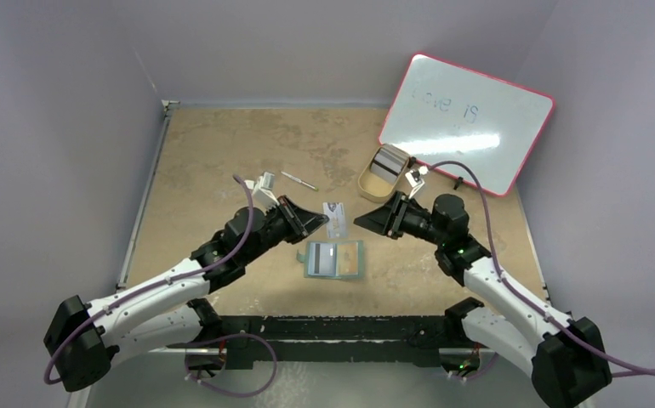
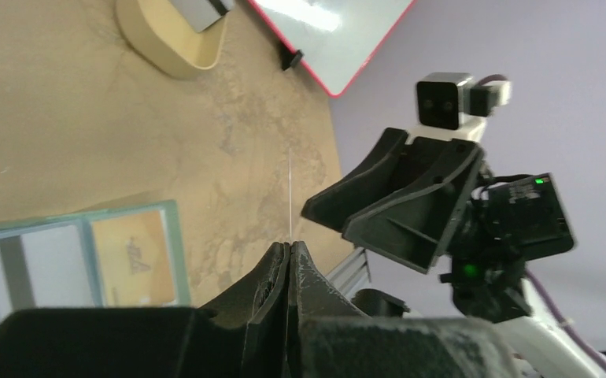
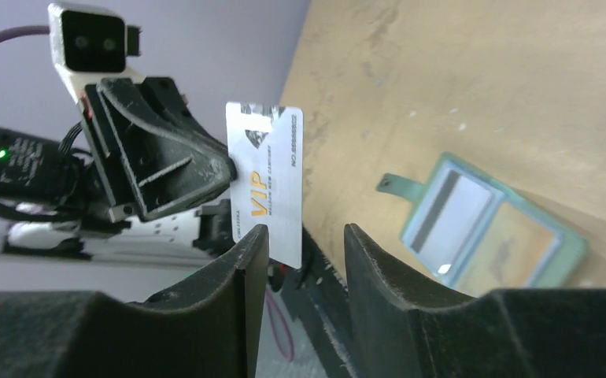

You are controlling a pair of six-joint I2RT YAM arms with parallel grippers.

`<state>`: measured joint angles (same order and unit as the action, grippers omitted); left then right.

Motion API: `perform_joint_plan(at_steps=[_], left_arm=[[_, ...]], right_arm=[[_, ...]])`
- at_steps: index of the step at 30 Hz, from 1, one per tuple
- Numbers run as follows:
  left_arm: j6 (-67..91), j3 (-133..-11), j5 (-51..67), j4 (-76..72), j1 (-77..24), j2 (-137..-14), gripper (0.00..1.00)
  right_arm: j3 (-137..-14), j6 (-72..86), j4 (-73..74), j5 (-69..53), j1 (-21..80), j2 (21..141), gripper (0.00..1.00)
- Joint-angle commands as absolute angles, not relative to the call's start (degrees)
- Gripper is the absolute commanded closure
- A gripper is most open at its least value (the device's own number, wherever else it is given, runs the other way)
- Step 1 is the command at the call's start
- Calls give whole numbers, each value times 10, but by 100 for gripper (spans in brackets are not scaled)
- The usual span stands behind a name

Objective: Put the credit cards into the card holder
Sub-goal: Pick up the credit card from the storage box, then insert the credit card into the card holder.

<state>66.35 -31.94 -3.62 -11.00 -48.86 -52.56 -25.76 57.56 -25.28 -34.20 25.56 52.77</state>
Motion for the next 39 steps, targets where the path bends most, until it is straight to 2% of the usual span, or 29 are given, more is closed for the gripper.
perform_joint_plan(at_steps=[1, 5, 11, 23, 39], left_arm=[[631, -309, -56, -75, -487, -547, 100], [634, -291, -43, -93, -487, -577, 100], [634, -288, -28, -90, -487, -642, 100], [639, -270, 4, -114, -487, -716, 100], [637, -260, 9, -131, -487, -735, 100]], right_arm=[[-307, 487, -111, -250, 258, 524, 55], [-331, 447, -32, -207, 258, 572, 53], [-315, 423, -24, -189, 260, 618, 51], [-299, 447, -105, -211, 319, 700, 64], [-273, 456, -159, -206, 339, 770, 65]])
